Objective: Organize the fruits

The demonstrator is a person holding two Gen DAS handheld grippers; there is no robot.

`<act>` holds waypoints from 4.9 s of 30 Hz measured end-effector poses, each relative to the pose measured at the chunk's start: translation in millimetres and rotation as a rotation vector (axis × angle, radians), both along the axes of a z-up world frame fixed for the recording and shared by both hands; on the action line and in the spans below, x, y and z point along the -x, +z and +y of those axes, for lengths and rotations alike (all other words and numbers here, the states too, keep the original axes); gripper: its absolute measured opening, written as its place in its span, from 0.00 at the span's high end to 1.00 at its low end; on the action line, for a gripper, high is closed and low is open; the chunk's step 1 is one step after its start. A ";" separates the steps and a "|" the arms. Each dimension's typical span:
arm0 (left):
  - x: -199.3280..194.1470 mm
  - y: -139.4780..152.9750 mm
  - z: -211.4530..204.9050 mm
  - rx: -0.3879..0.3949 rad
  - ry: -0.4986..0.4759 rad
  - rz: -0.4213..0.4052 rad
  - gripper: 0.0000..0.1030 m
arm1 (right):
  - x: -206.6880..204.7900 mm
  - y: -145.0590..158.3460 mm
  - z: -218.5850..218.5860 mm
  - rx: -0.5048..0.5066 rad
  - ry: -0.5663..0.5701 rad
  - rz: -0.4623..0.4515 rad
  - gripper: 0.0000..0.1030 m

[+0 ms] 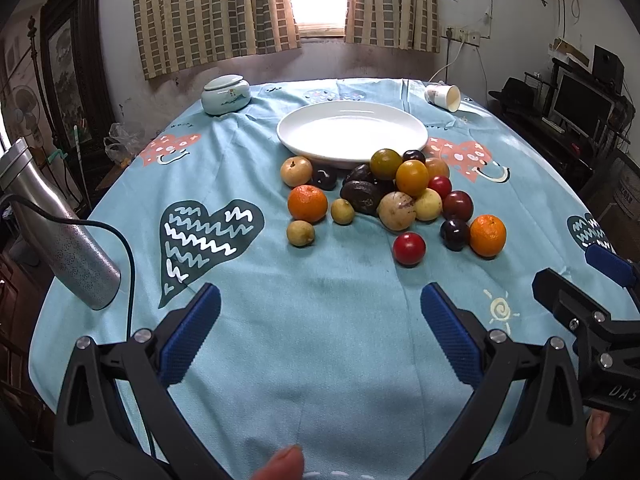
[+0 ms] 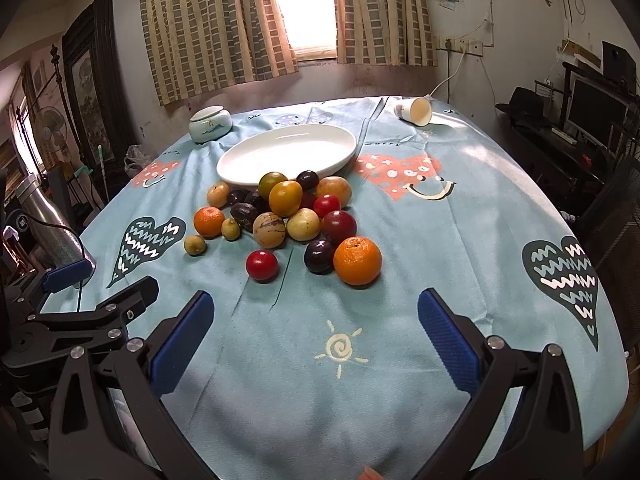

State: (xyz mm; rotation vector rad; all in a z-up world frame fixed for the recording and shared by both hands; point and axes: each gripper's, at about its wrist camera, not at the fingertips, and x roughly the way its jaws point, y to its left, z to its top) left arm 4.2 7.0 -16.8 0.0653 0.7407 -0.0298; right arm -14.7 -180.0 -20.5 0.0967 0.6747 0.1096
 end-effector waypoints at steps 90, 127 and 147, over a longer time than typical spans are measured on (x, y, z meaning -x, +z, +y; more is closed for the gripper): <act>-271.8 -2.1 14.3 0.193 -0.210 0.106 0.74 | -262.7 18.5 -4.5 -0.153 0.190 0.078 0.56; -125.5 -32.7 66.5 0.096 -0.119 0.089 0.33 | -62.2 30.2 -6.1 -0.114 0.175 -0.139 0.03; -161.3 -66.3 35.3 0.074 -0.200 0.191 0.57 | -80.9 -47.5 -14.9 -0.106 0.109 0.103 0.28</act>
